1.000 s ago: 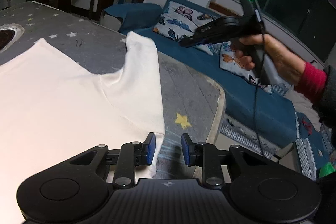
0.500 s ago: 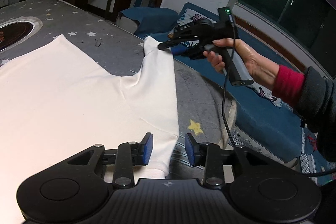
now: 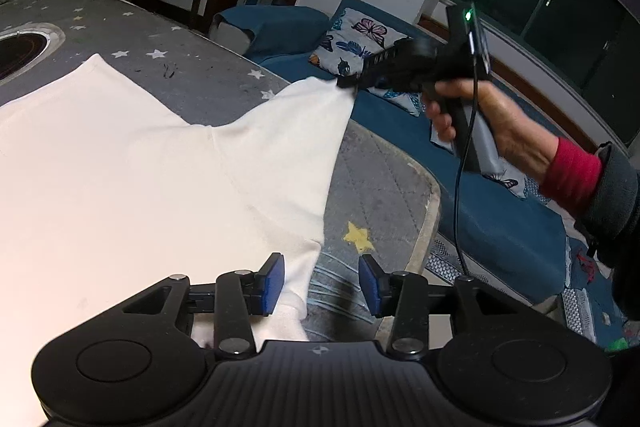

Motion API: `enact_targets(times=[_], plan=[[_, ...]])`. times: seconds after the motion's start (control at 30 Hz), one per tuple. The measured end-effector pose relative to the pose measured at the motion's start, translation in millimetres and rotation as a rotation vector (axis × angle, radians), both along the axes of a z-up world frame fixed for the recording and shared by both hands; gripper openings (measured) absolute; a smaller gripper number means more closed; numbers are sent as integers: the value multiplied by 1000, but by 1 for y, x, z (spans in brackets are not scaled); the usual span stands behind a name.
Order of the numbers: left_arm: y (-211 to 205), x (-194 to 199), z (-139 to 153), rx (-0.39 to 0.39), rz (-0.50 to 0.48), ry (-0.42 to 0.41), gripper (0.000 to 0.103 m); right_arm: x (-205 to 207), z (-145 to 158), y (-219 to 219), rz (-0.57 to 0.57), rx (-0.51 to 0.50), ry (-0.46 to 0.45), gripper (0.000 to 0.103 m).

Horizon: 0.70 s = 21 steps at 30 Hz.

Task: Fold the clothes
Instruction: 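Pull the sleeve taut with the left gripper while the right gripper lifts the hem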

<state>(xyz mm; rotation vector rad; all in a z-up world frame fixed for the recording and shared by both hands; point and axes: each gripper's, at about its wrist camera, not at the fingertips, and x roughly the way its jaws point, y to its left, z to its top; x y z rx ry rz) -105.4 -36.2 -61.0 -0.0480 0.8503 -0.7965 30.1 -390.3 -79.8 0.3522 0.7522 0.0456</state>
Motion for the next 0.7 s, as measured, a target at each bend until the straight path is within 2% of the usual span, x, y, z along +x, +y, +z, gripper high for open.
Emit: enact_targets(times=[0.07,0.27,0.43,0.6,0.7], plan=[[2,-3,3,-1,7,-7,47,-1,0,1,-1,15,1,5],[21,-16,14,-3,76,-43,54,-11,33,4,50,78,-82,5],[53,-31,19,-5,187,-54,57,-21,76,32,225,163,-132,5],[91,-49,26,-11,316,-76,57,-35,114,90,437,182,-166,5],[110,-62,31,-19,375,-102,59,-45,126,132,571,182,-162,5]])
